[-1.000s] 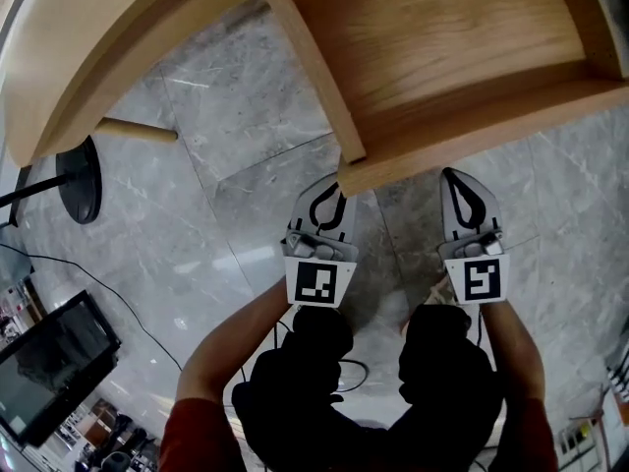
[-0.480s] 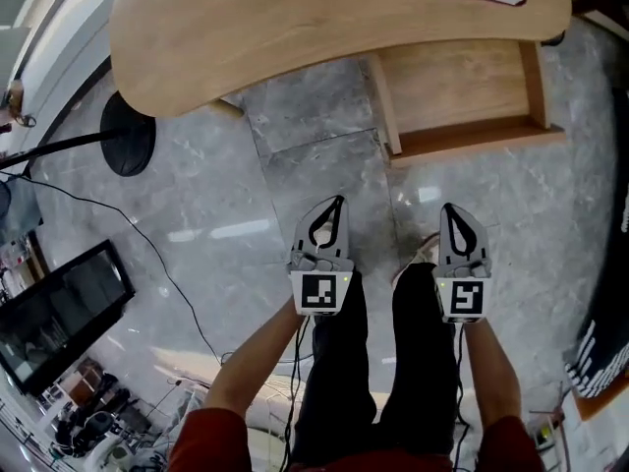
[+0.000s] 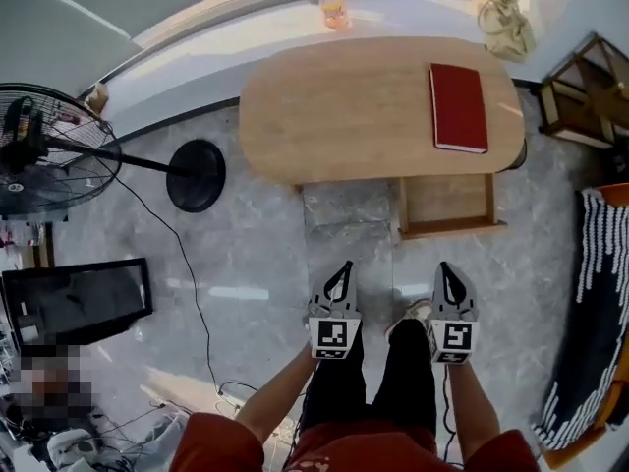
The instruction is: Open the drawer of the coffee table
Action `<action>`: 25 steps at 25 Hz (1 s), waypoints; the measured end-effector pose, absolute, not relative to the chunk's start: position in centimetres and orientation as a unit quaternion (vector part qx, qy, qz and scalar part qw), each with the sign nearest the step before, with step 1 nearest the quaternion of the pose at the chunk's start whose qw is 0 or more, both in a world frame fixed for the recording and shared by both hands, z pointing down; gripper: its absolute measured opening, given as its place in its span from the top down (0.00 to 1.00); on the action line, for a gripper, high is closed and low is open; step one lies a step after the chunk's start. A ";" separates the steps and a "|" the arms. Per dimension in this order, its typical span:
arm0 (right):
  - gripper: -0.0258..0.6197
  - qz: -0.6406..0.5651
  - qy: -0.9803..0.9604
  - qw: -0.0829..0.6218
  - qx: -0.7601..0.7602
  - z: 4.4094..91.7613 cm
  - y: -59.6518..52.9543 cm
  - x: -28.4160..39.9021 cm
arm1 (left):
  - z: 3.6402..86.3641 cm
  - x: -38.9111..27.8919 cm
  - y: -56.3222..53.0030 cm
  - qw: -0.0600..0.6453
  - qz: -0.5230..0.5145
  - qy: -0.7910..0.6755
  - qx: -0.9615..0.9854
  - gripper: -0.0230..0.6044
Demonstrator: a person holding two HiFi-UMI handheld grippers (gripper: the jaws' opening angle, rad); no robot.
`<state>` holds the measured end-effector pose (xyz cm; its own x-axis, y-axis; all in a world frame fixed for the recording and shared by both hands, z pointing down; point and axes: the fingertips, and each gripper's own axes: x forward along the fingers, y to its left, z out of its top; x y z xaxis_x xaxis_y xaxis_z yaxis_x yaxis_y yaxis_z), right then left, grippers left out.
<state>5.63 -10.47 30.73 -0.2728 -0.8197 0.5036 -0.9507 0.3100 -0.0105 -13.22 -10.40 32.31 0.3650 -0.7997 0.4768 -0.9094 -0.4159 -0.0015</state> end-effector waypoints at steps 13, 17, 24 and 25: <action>0.96 0.047 -0.816 0.148 0.557 6.6 -15.5 -1.9 | 6.5 -24.6 -14.1 0.070 0.109 -0.621 0.773 0.95; 0.96 0.026 -0.823 0.125 0.554 0.4 -15.3 -3.8 | 0.5 -25.7 -13.6 0.037 0.090 -0.622 0.777 0.95; 0.96 -0.031 -0.835 0.077 0.543 -8.6 -18.0 -6.6 | -8.6 -27.7 -14.8 -0.058 0.045 -0.632 0.771 0.95; 0.96 -0.038 -0.836 0.066 0.543 -9.8 -18.1 -6.7 | -9.7 -27.9 -14.7 -0.073 0.040 -0.634 0.769 0.95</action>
